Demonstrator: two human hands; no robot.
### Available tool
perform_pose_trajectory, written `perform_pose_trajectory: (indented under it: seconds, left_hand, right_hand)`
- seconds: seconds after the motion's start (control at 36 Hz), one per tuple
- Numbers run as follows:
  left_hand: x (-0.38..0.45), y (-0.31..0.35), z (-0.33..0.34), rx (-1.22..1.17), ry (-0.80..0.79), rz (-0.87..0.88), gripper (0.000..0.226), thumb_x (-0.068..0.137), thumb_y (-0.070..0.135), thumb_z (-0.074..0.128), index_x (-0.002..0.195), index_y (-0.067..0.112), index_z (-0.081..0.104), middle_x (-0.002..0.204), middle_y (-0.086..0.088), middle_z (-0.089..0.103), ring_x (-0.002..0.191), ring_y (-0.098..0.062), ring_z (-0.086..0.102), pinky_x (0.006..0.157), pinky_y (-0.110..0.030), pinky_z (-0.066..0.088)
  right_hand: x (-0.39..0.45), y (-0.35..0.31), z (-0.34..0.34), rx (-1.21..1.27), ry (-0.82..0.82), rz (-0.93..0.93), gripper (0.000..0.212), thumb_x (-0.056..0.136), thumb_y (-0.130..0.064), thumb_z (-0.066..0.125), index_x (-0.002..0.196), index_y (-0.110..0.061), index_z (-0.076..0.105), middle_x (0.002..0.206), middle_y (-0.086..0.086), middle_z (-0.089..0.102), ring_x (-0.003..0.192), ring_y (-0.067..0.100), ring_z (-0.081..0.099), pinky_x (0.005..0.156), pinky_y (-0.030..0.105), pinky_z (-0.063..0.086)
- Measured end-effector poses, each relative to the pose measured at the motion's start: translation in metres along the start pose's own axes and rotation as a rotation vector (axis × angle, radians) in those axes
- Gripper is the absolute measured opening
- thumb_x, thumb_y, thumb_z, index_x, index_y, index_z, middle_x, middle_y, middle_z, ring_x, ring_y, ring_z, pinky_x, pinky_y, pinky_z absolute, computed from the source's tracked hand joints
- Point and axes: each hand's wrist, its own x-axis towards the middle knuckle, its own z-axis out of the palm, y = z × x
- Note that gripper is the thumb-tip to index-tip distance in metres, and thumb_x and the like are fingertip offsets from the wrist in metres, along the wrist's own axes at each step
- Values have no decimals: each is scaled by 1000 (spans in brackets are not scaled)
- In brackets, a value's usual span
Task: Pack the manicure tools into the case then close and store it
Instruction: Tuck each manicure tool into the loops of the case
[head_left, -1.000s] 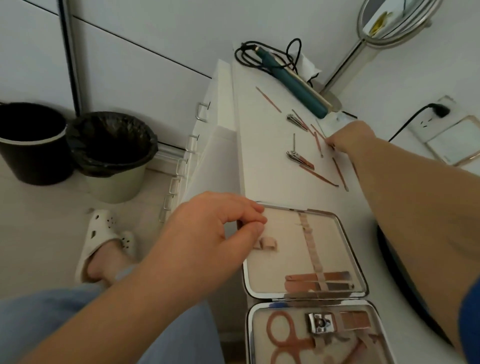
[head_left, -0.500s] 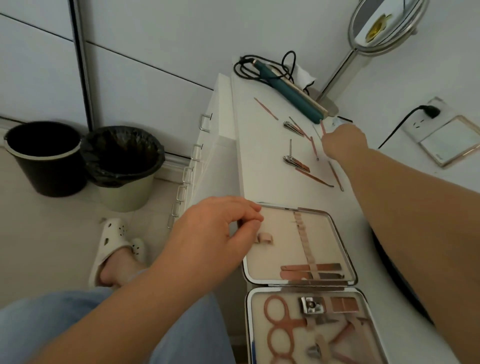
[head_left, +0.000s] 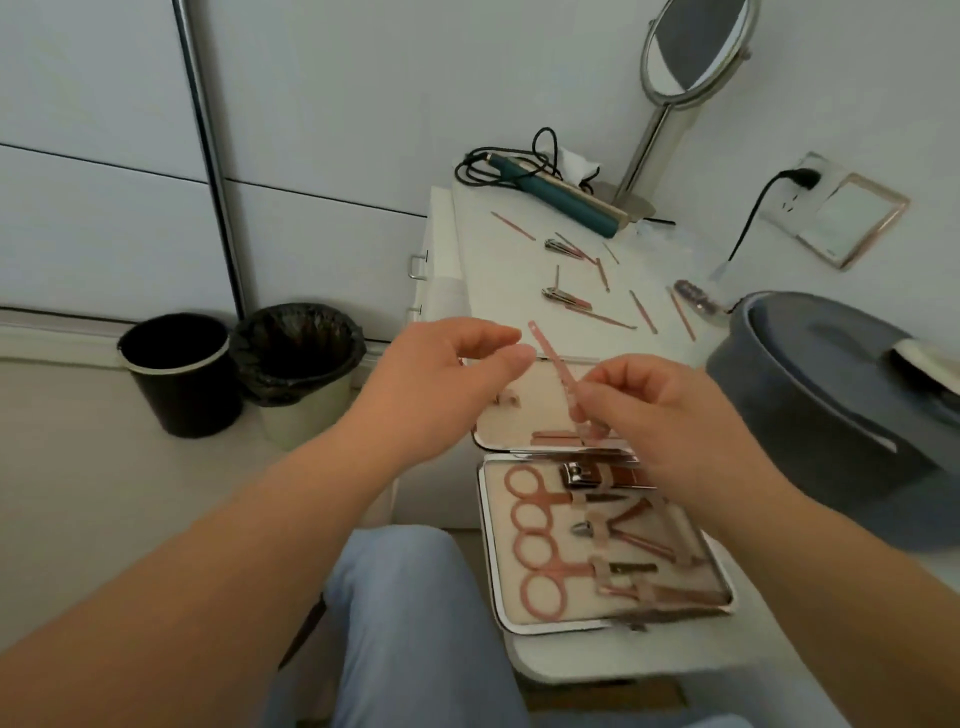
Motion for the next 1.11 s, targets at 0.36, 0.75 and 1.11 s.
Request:
perform_pose_trajectory:
  seconds: [0.36, 0.75, 1.11]
  left_hand:
    - [-31, 11, 17, -76, 118, -55, 23, 76, 38, 63, 62, 19, 67, 78, -16, 67, 62, -14, 55, 55, -12, 40]
    - [-43, 14, 40, -144, 234, -109, 22, 76, 40, 61, 64, 23, 68, 70, 2, 70, 72, -14, 65, 70, -30, 52]
    - [-38, 6, 45, 308, 71, 157, 24, 72, 55, 46, 83, 42, 63, 85, 32, 53, 93, 18, 42, 78, -8, 30]
  right_hand:
    - [-40, 15, -16, 258, -51, 80, 4, 79, -17, 67, 79, -19, 71, 59, -7, 68, 51, -1, 57, 54, 9, 49]
    - [-36, 38, -24, 681, -43, 124, 19, 50, -20, 74, 69, -21, 73, 53, -7, 61, 47, 7, 48, 54, 18, 49]
    - [-9, 51, -41, 588, 192, 196, 18, 76, -4, 67, 81, -22, 67, 58, 1, 52, 46, 8, 40, 45, 22, 38]
